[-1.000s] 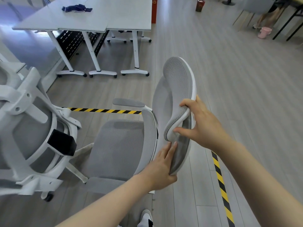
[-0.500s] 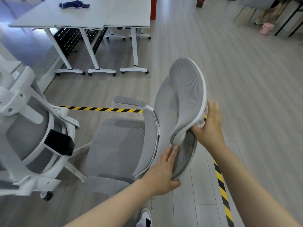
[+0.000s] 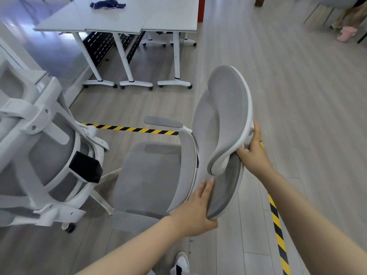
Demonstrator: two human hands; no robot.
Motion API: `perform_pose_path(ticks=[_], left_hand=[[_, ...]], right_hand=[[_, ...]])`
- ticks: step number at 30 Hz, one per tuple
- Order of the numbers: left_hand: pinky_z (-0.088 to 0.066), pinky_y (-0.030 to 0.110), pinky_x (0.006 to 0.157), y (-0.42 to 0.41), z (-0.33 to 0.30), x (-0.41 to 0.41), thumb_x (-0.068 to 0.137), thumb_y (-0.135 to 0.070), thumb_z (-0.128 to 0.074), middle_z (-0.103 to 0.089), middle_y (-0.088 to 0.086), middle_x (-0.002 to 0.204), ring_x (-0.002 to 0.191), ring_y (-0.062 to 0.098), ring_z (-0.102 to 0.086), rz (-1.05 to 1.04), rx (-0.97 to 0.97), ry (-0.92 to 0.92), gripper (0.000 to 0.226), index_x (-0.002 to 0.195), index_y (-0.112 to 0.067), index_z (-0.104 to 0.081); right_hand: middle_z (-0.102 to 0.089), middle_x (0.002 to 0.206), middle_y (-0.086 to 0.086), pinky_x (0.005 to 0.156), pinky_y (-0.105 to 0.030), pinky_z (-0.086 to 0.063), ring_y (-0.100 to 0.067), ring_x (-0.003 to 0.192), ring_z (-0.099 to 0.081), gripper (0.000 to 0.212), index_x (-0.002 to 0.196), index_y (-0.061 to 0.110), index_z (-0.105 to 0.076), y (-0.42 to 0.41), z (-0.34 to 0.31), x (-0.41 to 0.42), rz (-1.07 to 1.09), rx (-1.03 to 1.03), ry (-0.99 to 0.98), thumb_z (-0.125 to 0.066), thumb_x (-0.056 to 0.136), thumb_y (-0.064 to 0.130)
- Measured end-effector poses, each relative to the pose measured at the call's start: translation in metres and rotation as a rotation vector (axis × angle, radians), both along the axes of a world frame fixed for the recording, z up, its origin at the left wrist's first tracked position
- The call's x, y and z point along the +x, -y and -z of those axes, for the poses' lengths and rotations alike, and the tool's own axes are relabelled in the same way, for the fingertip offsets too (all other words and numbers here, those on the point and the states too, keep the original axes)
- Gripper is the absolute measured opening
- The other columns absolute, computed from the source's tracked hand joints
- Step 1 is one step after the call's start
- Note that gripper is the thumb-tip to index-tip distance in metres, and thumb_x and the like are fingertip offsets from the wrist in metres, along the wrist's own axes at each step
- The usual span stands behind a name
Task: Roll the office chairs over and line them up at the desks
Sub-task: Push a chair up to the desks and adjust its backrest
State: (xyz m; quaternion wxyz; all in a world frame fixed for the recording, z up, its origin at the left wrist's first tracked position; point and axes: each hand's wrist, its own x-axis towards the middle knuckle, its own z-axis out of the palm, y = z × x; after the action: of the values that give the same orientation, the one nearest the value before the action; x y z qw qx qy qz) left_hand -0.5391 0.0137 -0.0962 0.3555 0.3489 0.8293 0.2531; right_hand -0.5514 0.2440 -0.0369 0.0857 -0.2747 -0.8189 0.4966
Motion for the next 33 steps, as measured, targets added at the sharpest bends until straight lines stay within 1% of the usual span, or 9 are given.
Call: perform_pose_path(ticks=[2, 5, 9, 14, 18, 22, 25, 30, 33], left_hand=[[-0.03, 0.042, 0.117, 0.004, 0.0, -0.003, 0.078, -0.047, -0.063, 0.016, -0.016, 0.163, 0.151, 0.016, -0.011, -0.011, 0.0, 0.002, 0.111, 0.142, -0.054, 0.027], [-0.03, 0.041, 0.118, 0.013, 0.0, -0.011, 0.079, -0.045, -0.066, 0.014, -0.017, 0.163, 0.151, 0.014, -0.01, -0.022, 0.003, 0.003, 0.112, 0.142, -0.054, 0.027], [-0.028, 0.041, 0.119, 0.025, 0.0, -0.02, 0.08, -0.046, -0.066, 0.012, -0.018, 0.163, 0.15, 0.014, -0.012, -0.03, -0.004, 0.002, 0.111, 0.143, -0.054, 0.025], [-0.027, 0.043, 0.119, 0.032, 0.001, -0.025, 0.08, -0.045, -0.063, 0.01, -0.015, 0.163, 0.15, 0.015, -0.011, -0.066, -0.011, -0.016, 0.108, 0.146, -0.051, 0.023], [-0.026, 0.042, 0.119, 0.028, 0.006, -0.023, 0.082, -0.047, -0.062, 0.014, -0.014, 0.163, 0.151, 0.016, -0.008, -0.071, -0.032, -0.034, 0.108, 0.145, -0.049, 0.025], [-0.025, 0.039, 0.119, 0.024, 0.008, -0.022, 0.083, -0.047, -0.062, 0.014, -0.013, 0.163, 0.151, 0.017, -0.01, -0.103, -0.027, -0.039, 0.107, 0.148, -0.045, 0.023], [-0.022, 0.037, 0.12, 0.019, 0.007, -0.02, 0.086, -0.046, -0.062, 0.013, -0.01, 0.164, 0.151, 0.018, -0.009, -0.123, -0.009, -0.025, 0.105, 0.148, -0.044, 0.022], [-0.028, 0.04, 0.118, 0.016, 0.011, -0.025, 0.085, -0.048, -0.061, 0.014, -0.011, 0.163, 0.15, 0.02, -0.012, -0.114, -0.018, -0.02, 0.105, 0.148, -0.044, 0.022], [-0.03, 0.041, 0.117, 0.017, 0.014, -0.025, 0.084, -0.049, -0.061, 0.012, -0.013, 0.163, 0.15, 0.02, -0.015, -0.108, -0.018, -0.028, 0.105, 0.148, -0.045, 0.022]], right_hand=[[-0.045, 0.146, 0.0, 0.091, -0.038, -0.049, -0.025, 0.12, -0.055, 0.088, 0.15, 0.048, 0.005, 0.003, 0.002, -0.004, -0.013, -0.002, 0.0, -0.06, 0.093, 0.035], [-0.041, 0.148, 0.003, 0.094, -0.038, -0.049, -0.023, 0.124, -0.053, 0.087, 0.149, 0.05, 0.006, 0.011, 0.002, -0.012, -0.033, -0.003, -0.021, -0.06, 0.094, 0.035], [-0.044, 0.146, 0.0, 0.084, -0.034, -0.048, -0.025, 0.118, -0.056, 0.089, 0.15, 0.046, 0.011, 0.021, 0.004, -0.021, -0.034, 0.026, -0.001, -0.059, 0.095, 0.036], [-0.038, 0.148, 0.005, 0.099, -0.047, -0.051, -0.023, 0.124, -0.052, 0.09, 0.148, 0.051, 0.008, 0.028, 0.007, -0.031, -0.064, -0.032, -0.034, -0.061, 0.094, 0.032], [-0.041, 0.147, 0.001, 0.095, -0.039, -0.051, -0.023, 0.121, -0.054, 0.091, 0.149, 0.05, 0.009, 0.025, 0.009, -0.033, -0.085, -0.05, -0.032, -0.061, 0.093, 0.034], [-0.044, 0.144, 0.002, 0.1, -0.048, -0.051, -0.022, 0.121, -0.055, 0.091, 0.147, 0.053, 0.004, 0.022, 0.008, -0.037, -0.117, -0.09, -0.038, -0.064, 0.092, 0.031], [-0.046, 0.143, 0.002, 0.102, -0.044, -0.049, -0.022, 0.123, -0.053, 0.091, 0.149, 0.05, 0.005, 0.017, 0.006, -0.04, -0.126, -0.094, -0.026, -0.063, 0.092, 0.029], [-0.045, 0.142, 0.004, 0.103, -0.044, -0.048, -0.021, 0.123, -0.052, 0.089, 0.15, 0.048, 0.005, 0.015, 0.006, -0.043, -0.13, -0.084, -0.028, -0.062, 0.093, 0.03], [-0.044, 0.139, 0.006, 0.099, -0.043, -0.051, -0.02, 0.121, -0.054, 0.086, 0.149, 0.049, 0.001, 0.014, 0.007, -0.043, -0.137, -0.074, -0.049, -0.063, 0.093, 0.03]])
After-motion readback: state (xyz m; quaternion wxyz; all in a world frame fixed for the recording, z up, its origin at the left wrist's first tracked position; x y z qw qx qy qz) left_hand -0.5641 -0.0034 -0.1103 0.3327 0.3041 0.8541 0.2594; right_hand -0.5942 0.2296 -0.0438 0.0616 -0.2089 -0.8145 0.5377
